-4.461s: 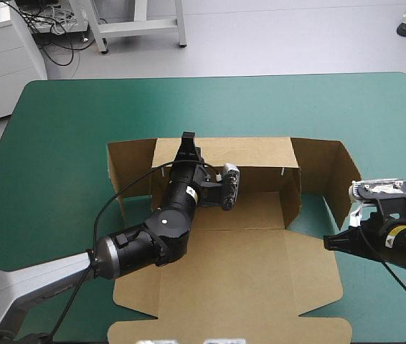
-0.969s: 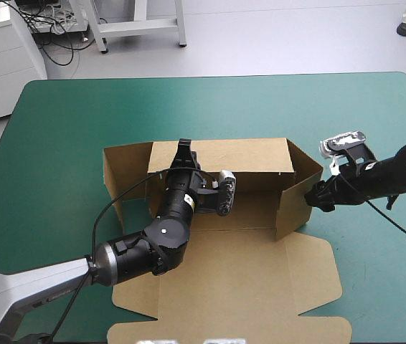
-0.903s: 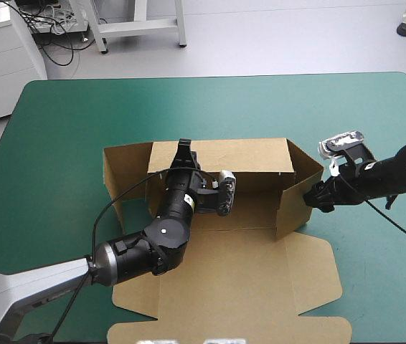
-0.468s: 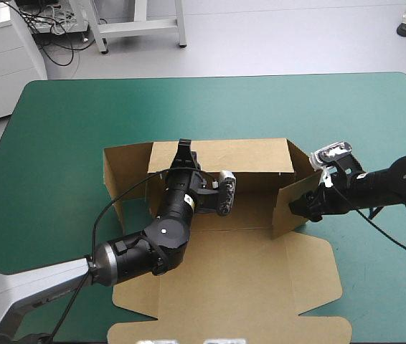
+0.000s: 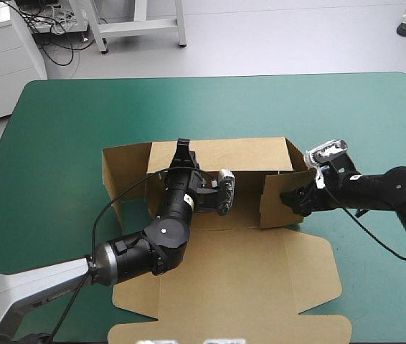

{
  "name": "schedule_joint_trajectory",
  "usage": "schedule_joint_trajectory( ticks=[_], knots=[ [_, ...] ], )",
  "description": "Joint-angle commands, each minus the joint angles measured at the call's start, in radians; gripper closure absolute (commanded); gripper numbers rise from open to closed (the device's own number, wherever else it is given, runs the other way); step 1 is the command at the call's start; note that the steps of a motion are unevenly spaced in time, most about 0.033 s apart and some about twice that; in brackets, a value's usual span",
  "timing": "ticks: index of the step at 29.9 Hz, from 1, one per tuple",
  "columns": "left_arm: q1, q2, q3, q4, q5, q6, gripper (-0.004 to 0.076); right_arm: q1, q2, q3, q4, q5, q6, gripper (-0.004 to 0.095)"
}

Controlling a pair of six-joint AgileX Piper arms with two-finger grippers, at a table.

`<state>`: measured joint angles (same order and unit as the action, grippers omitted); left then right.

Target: Fold the box

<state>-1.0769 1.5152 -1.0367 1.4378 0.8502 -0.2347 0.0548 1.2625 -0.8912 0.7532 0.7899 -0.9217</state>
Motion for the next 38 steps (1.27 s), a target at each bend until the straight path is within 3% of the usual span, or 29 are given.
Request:
schedule_joint_trajectory(
  ticks=[1,5,18,22,29,38],
  knots=[
    [-0.003,-0.034,-0.013,0.014,0.037,-0.001,0.0756,0.058,-0.027,-0.025,0.017,-0.097,0.021,0.0216],
    [-0.003,-0.034,-0.013,0.014,0.037,-0.001,0.0756,0.100,-0.027,-0.023,-0.054,-0.145,0.095,0.0217],
    [-0.003,-0.034,-0.013,0.029,0.037,-0.001,0.0756,0.177,-0.027,-0.023,-0.050,-0.247,0.121,0.0255],
    [-0.003,-0.034,-0.013,0.029,0.037,-0.001,0.0756,0.201,-0.027,-0.023,-0.064,-0.278,0.130,0.0415],
    [-0.003,-0.034,-0.013,0.029,0.037,-0.001,0.0756,0.201,-0.027,-0.023,-0.071,-0.275,0.124,0.0931],
    [-0.003,-0.034,-0.013,0.029,0.036,-0.001,0.0756,0.201,-0.027,-0.023,-0.073,-0.279,0.122,0.0925]
  ],
)
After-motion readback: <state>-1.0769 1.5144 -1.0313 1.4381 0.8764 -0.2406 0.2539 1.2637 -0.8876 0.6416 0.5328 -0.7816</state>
